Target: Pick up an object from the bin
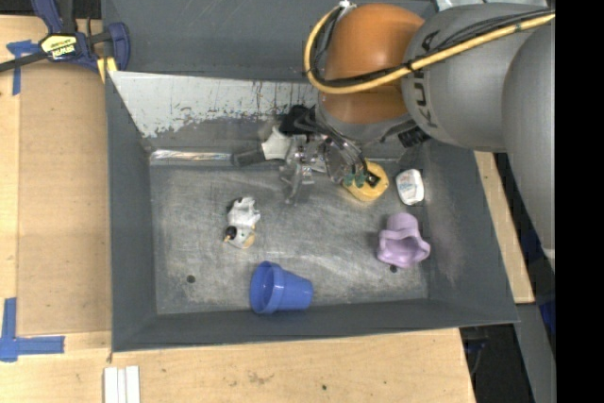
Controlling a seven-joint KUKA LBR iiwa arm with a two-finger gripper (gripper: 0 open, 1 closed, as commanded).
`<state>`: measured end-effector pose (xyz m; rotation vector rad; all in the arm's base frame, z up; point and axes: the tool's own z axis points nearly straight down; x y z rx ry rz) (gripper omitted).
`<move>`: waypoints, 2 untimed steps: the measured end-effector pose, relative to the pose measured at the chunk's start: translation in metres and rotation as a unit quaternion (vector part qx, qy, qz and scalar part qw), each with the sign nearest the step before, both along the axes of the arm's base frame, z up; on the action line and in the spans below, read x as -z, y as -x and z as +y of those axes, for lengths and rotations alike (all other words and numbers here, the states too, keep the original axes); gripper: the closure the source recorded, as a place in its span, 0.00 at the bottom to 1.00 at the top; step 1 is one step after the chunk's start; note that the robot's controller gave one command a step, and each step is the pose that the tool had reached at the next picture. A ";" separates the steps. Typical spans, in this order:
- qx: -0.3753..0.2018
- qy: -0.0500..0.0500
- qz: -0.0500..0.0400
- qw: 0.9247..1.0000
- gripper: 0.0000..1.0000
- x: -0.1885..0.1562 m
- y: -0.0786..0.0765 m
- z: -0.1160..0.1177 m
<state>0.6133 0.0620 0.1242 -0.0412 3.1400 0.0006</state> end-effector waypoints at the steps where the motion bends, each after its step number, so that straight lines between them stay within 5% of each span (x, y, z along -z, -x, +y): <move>1: 0.000 0.000 0.003 1.000 1.00 -0.044 0.005 0.005; 2: 0.007 -0.001 -0.008 1.000 1.00 -0.071 -0.004 0.009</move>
Offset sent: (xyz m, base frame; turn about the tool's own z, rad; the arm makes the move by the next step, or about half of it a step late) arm 0.0064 0.0134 -0.0061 0.0425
